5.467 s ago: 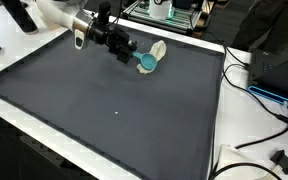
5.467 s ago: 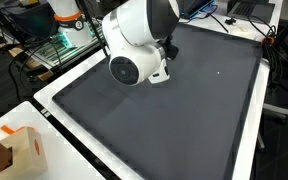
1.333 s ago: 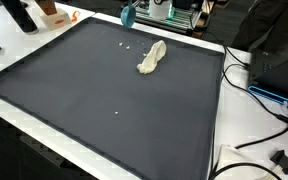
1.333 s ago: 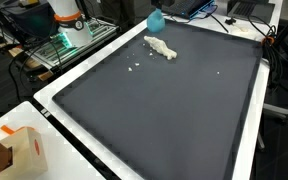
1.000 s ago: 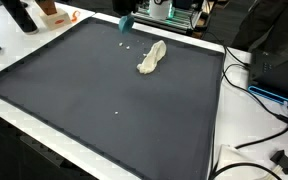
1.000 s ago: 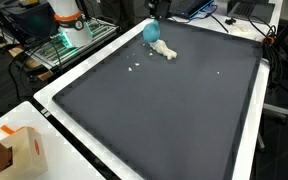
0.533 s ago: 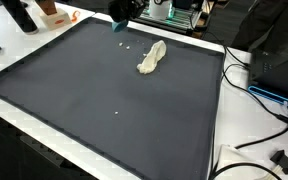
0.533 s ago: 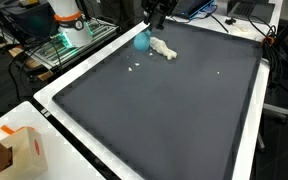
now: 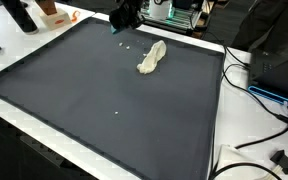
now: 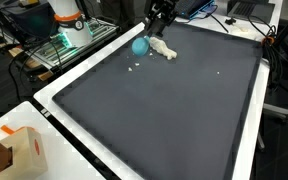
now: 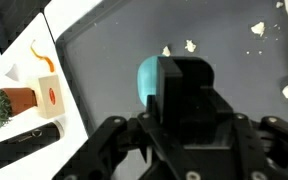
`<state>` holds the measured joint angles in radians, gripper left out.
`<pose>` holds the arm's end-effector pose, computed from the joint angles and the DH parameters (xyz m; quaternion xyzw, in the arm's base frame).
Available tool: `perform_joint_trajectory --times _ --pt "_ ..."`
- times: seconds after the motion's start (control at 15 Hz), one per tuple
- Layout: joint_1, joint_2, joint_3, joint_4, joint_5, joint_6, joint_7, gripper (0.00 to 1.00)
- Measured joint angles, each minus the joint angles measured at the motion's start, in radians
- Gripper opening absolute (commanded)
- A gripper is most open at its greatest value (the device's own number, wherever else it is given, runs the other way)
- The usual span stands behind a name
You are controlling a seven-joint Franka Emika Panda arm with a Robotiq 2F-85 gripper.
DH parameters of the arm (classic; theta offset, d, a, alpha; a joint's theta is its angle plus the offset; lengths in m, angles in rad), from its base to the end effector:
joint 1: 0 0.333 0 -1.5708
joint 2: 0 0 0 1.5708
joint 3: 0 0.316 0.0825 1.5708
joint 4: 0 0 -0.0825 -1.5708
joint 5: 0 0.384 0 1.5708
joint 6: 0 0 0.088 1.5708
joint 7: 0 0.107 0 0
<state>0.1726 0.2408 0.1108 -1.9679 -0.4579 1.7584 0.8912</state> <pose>0.5405 0.1148 0.3303 0.9362 -0.1970 -0.0716 0.2820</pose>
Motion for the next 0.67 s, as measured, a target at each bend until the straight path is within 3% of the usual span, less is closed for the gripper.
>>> perform_joint_trajectory --times 0.67 --pt "0.067 0.107 -0.006 0.081 -0.074 -0.162 0.008 0.25"
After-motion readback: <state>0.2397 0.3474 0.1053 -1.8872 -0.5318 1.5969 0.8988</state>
